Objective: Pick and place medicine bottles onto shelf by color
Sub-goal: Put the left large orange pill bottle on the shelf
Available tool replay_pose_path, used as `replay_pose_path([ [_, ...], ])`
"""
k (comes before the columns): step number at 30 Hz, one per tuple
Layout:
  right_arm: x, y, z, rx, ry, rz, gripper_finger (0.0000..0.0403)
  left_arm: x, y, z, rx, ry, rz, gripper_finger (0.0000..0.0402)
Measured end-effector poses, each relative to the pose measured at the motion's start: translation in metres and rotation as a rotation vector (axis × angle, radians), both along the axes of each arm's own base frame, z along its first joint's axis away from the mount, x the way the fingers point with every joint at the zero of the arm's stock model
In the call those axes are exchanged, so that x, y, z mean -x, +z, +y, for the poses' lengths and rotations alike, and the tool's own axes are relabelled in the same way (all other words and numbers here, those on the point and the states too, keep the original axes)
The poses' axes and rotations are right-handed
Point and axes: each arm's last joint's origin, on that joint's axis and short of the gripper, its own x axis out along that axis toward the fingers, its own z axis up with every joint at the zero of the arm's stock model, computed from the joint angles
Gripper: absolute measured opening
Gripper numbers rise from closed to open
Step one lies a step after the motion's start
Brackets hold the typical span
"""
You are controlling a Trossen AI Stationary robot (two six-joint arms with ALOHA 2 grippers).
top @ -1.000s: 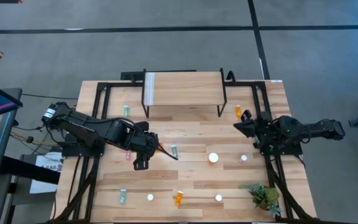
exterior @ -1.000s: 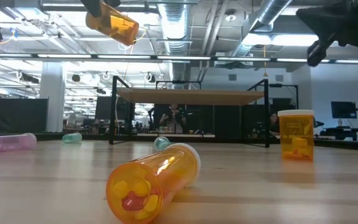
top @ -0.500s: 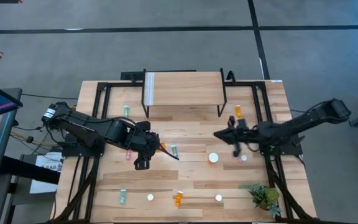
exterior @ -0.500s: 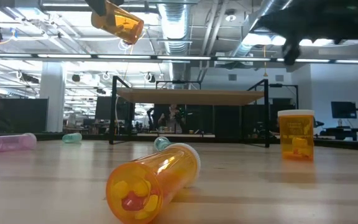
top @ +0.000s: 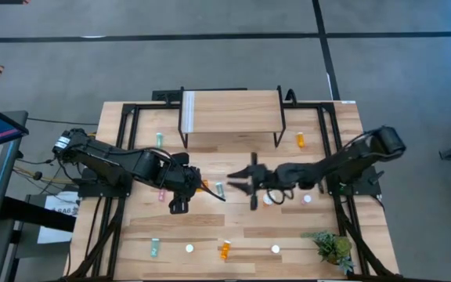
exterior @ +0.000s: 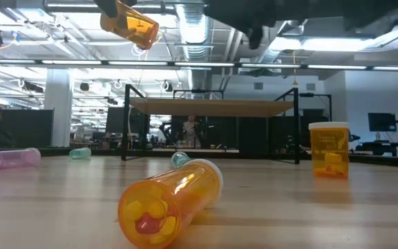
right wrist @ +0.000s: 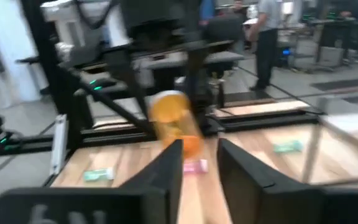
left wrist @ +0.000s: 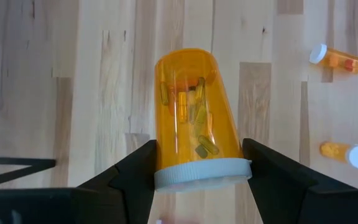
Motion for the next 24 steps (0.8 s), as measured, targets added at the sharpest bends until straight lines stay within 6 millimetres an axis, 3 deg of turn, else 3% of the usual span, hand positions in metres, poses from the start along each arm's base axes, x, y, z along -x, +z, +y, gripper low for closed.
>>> replay_pose_path([
  [6, -0.031, -0.011, 0.013, 0.029, 0.024, 0.032, 0.0255, 0.0, 0.0, 0.0, 0.001, 0.0, -0.004, 0.0206],
  [10, -0.046, -0.013, 0.013, 0.029, 0.017, 0.028, 0.0299, -0.001, 0.0, 0.0, 0.002, 0.0, -0.006, 0.0206],
  [16, -0.059, -0.012, 0.009, 0.032, 0.004, 0.018, 0.0315, -0.001, 0.0, 0.0, 0.004, 0.002, -0.008, 0.0206],
  [24, -0.06, -0.01, 0.008, 0.023, 0.03, 0.009, 0.0315, -0.001, 0.001, 0.0, 0.006, 0.001, -0.014, 0.0206],
])
